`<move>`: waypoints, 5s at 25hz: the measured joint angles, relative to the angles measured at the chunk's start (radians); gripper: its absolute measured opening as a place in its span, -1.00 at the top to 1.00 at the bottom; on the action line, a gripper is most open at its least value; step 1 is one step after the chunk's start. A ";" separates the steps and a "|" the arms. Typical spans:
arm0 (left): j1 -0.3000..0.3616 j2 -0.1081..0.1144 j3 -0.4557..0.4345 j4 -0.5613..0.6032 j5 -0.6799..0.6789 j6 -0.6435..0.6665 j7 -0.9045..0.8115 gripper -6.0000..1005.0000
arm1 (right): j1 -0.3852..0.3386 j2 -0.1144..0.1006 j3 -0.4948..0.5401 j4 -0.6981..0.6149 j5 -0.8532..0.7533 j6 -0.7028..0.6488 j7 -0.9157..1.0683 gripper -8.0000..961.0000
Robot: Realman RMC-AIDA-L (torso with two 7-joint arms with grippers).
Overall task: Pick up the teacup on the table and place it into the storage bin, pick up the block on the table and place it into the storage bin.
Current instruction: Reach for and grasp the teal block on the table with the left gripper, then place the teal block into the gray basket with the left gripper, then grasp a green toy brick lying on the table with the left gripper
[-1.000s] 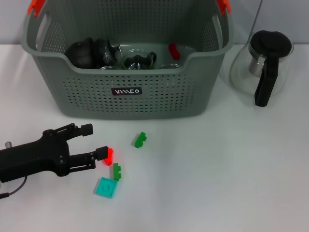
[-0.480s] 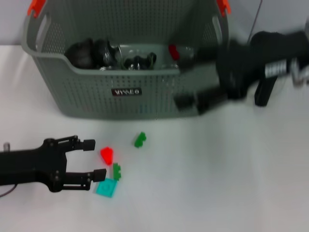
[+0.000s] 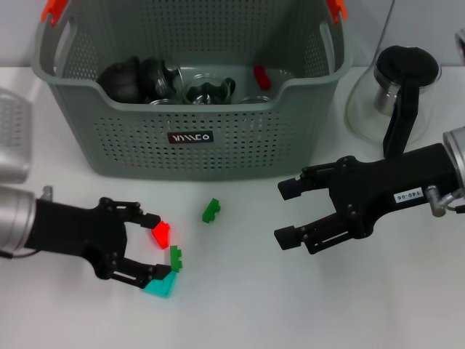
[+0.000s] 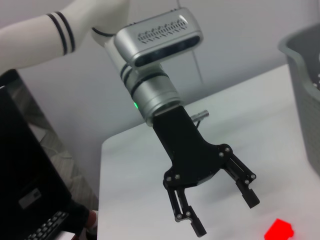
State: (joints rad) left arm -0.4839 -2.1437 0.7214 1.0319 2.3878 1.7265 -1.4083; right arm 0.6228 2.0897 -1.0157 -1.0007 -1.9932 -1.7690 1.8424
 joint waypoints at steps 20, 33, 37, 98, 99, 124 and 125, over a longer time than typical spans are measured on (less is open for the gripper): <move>-0.015 -0.028 0.420 0.259 0.228 0.007 -0.063 -0.74 | 0.039 0.008 -0.001 0.155 0.001 0.125 0.055 -0.97; -0.058 -0.028 0.590 0.201 0.284 -0.100 -0.145 -0.73 | 0.044 0.009 -0.004 0.189 0.002 0.141 0.048 -0.97; -0.065 -0.027 0.598 0.188 0.285 -0.106 -0.157 -0.73 | 0.042 0.009 -0.004 0.193 0.002 0.144 0.045 -0.97; -0.278 0.036 0.054 0.193 -0.269 -0.390 -0.765 -0.04 | -0.045 -0.059 0.075 0.185 -0.006 0.093 -0.025 -0.97; -0.272 0.034 0.054 0.216 -0.272 -0.363 -0.769 -0.12 | -0.044 -0.060 0.075 0.185 -0.006 0.091 -0.028 -0.97; -0.009 -0.034 0.748 0.459 0.173 -0.068 -0.644 -0.89 | -0.041 -0.068 0.079 0.194 -0.005 0.097 -0.032 -0.97; -0.013 -0.034 0.763 0.439 0.186 -0.094 -0.644 -0.89 | -0.041 -0.067 0.079 0.194 -0.005 0.097 -0.032 -0.97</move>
State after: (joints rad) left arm -0.4974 -2.1778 1.4848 1.4706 2.5735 1.6324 -2.0522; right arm 0.5814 2.0223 -0.9370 -0.8070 -1.9987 -1.6717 1.8100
